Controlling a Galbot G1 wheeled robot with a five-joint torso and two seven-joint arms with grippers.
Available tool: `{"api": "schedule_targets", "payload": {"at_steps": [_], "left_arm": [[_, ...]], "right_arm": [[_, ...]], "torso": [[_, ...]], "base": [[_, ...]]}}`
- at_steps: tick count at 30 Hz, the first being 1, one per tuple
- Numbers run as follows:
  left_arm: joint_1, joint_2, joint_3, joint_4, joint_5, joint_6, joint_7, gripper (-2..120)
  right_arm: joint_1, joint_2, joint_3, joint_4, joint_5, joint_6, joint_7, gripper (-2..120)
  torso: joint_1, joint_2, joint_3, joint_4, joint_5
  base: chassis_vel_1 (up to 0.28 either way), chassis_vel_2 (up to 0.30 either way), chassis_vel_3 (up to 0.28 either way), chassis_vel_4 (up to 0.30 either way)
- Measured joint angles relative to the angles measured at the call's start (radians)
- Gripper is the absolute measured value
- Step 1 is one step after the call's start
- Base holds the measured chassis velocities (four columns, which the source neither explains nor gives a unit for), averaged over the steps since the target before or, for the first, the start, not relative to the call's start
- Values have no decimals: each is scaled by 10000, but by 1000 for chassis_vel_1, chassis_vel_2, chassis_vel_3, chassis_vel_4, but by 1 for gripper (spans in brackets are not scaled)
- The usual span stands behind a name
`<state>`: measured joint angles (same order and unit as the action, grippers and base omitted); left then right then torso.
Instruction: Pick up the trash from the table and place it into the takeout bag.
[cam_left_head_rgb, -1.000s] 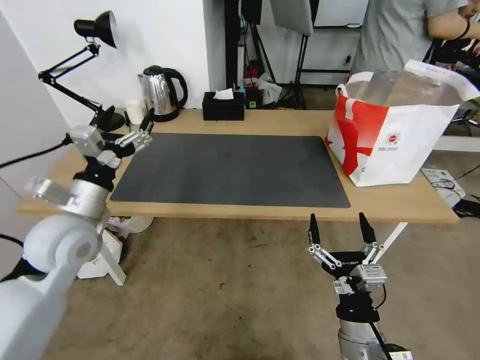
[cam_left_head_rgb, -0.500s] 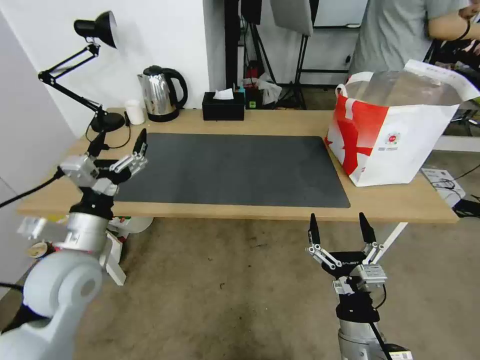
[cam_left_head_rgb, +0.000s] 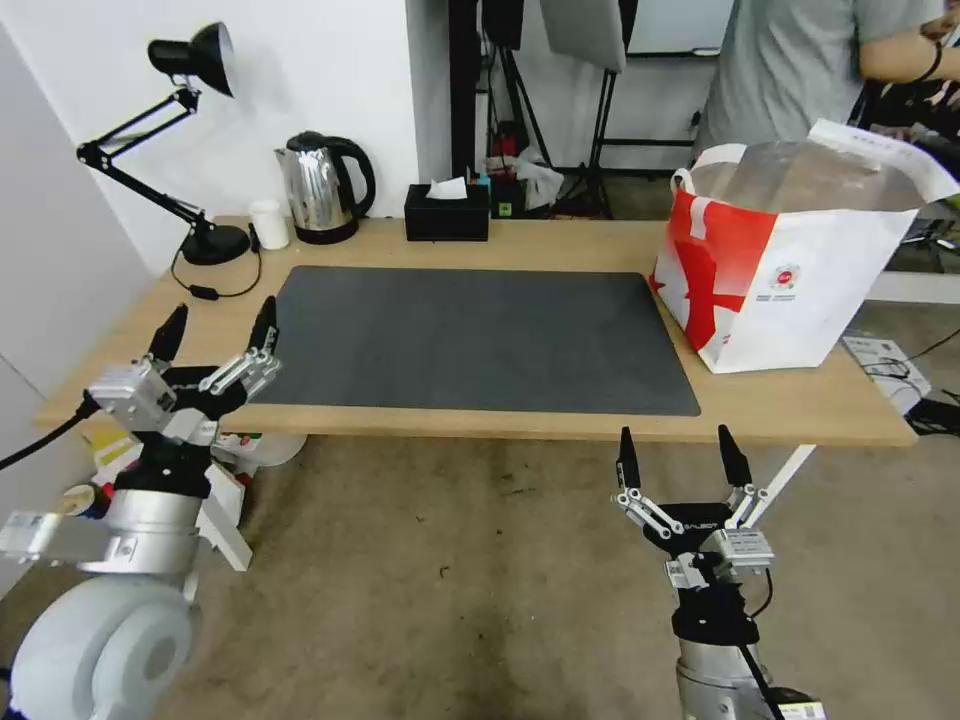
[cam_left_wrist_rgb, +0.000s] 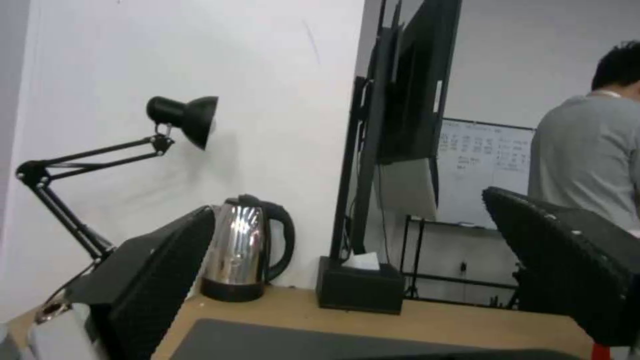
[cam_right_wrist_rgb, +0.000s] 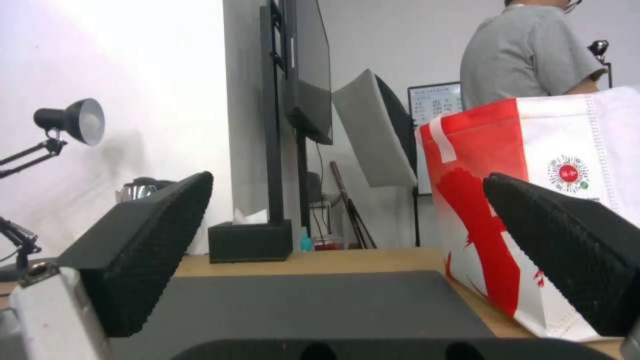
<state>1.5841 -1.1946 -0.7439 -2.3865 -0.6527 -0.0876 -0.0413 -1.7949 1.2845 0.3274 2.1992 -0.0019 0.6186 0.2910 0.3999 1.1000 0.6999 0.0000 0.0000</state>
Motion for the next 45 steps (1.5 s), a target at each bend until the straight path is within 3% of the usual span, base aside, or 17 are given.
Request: {"api": "schedule_targets", "payload": {"at_steps": [5, 7, 16, 23, 28, 45], "left_arm": [[549, -172, -198, -275, 119, -40, 18, 100], [1170, -410, -537, -355, 362, -125, 482, 100], [2153, -749, -604, -500, 779, -472, 981, 100], [2405, -900, -623, -358, 1072, -876, 1169, 100], [2475, -1040, -469, 14, 1523, -1716, 1191, 100], [3219, -1121, -643, -44, 1592, -2161, 1328, 100]], "right_arm": [[0, 0, 0, 0, 0, 0, 0, 100], [0, 0, 0, 0, 0, 0, 0, 100], [0, 0, 0, -1, 0, 0, 0, 100], [0, 0, 0, 0, 0, 0, 0, 100], [0, 0, 0, -1, 0, 0, 0, 100], [0, 0, 0, 0, 0, 0, 0, 100]], "torso": [[0, 0, 0, -1, 1], [0, 1, 0, 1, 0], [0, 1, 1, 0, 0], [0, 1, 1, 0, 0], [2, 0, 1, 0, -1], [2, 0, 1, 1, 0]], "base": [[0, 0, 0, 0], [0, 0, 0, 0], [0, 0, 0, 0], [0, 0, 0, 0], [0, 0, 0, 0], [0, 0, 0, 0]]}}
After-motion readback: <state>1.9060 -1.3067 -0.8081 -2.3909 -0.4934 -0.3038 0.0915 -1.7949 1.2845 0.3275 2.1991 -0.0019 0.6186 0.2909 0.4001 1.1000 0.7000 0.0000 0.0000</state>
